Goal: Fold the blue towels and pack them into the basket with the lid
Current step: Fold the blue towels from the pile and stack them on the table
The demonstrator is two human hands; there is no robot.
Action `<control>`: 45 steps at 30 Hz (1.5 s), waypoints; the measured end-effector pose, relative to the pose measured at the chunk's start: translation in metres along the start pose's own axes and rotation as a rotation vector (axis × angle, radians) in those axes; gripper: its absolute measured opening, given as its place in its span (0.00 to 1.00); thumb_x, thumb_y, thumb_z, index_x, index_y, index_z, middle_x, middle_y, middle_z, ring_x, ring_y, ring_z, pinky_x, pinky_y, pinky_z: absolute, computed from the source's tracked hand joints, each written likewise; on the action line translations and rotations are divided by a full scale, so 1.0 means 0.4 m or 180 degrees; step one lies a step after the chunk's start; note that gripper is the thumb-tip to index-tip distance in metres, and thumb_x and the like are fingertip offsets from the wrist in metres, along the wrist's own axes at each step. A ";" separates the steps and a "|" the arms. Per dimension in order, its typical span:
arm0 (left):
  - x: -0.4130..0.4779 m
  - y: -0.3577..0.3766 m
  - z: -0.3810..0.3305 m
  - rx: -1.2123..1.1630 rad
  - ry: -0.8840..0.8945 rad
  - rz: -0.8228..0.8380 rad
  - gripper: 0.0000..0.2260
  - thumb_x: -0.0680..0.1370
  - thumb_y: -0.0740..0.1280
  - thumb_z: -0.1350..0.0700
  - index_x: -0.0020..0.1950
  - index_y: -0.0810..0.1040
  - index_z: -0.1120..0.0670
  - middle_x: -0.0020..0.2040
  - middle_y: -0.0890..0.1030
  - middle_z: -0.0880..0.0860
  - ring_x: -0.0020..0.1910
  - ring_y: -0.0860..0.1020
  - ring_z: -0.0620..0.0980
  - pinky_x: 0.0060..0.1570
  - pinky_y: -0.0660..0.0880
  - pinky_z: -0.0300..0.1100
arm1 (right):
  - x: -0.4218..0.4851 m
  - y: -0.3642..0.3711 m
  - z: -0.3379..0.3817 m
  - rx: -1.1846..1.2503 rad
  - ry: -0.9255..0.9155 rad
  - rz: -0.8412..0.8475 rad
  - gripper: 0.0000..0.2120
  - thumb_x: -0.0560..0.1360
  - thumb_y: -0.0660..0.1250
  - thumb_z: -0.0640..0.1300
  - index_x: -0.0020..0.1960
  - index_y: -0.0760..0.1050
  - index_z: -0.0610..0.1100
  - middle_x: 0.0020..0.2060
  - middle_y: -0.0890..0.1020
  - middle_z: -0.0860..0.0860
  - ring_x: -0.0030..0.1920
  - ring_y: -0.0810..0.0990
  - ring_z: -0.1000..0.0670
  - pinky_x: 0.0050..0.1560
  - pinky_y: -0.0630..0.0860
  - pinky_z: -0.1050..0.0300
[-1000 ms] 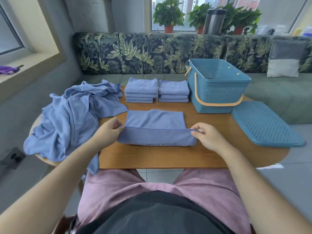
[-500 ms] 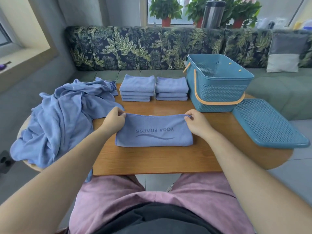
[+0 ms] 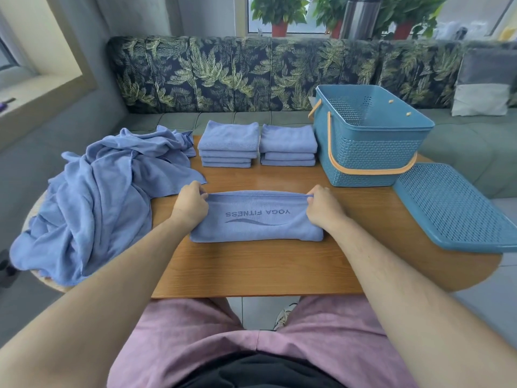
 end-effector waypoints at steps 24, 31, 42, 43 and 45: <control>-0.076 0.118 -0.200 0.0731 0.1120 -0.0127 0.19 0.82 0.60 0.54 0.73 0.70 0.55 0.76 0.67 0.53 0.75 0.64 0.57 0.70 0.62 0.55 | -0.049 0.021 0.209 -0.0534 -0.0553 -0.0529 0.22 0.81 0.58 0.43 0.75 0.66 0.48 0.75 0.67 0.48 0.76 0.62 0.44 0.73 0.60 0.47; -0.094 0.205 -0.154 0.0964 0.0963 0.0633 0.23 0.85 0.47 0.45 0.81 0.57 0.45 0.82 0.54 0.46 0.81 0.50 0.53 0.78 0.47 0.55 | -0.096 0.153 0.200 -0.0507 -0.0460 0.0520 0.26 0.85 0.41 0.56 0.82 0.53 0.53 0.82 0.51 0.54 0.81 0.45 0.51 0.80 0.40 0.48; -0.061 0.122 -0.026 0.1203 0.0540 0.0758 0.27 0.82 0.45 0.36 0.81 0.53 0.40 0.83 0.49 0.46 0.81 0.45 0.50 0.79 0.41 0.51 | -0.089 0.096 0.046 -0.0743 -0.0224 0.0565 0.28 0.84 0.40 0.58 0.83 0.46 0.54 0.82 0.43 0.55 0.81 0.42 0.51 0.80 0.39 0.48; -0.057 0.118 -0.022 0.1205 0.0537 0.0778 0.28 0.82 0.45 0.35 0.81 0.53 0.39 0.83 0.49 0.47 0.81 0.44 0.50 0.79 0.41 0.52 | -0.089 0.097 0.047 -0.0757 -0.0229 0.0596 0.28 0.84 0.39 0.58 0.83 0.46 0.54 0.82 0.43 0.55 0.81 0.42 0.51 0.80 0.39 0.48; -0.056 0.118 -0.019 0.1221 0.0547 0.0819 0.28 0.81 0.45 0.34 0.81 0.52 0.39 0.83 0.49 0.47 0.81 0.44 0.51 0.79 0.41 0.52 | -0.090 0.098 0.050 -0.0871 -0.0157 0.0607 0.28 0.84 0.39 0.58 0.83 0.46 0.54 0.82 0.43 0.54 0.81 0.40 0.48 0.80 0.38 0.46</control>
Point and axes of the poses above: each hand's wrist, its own x-axis towards the middle knuckle, its own y-axis out of the palm, z = x × y, the point moved 7 cm from there along x, towards the middle knuckle
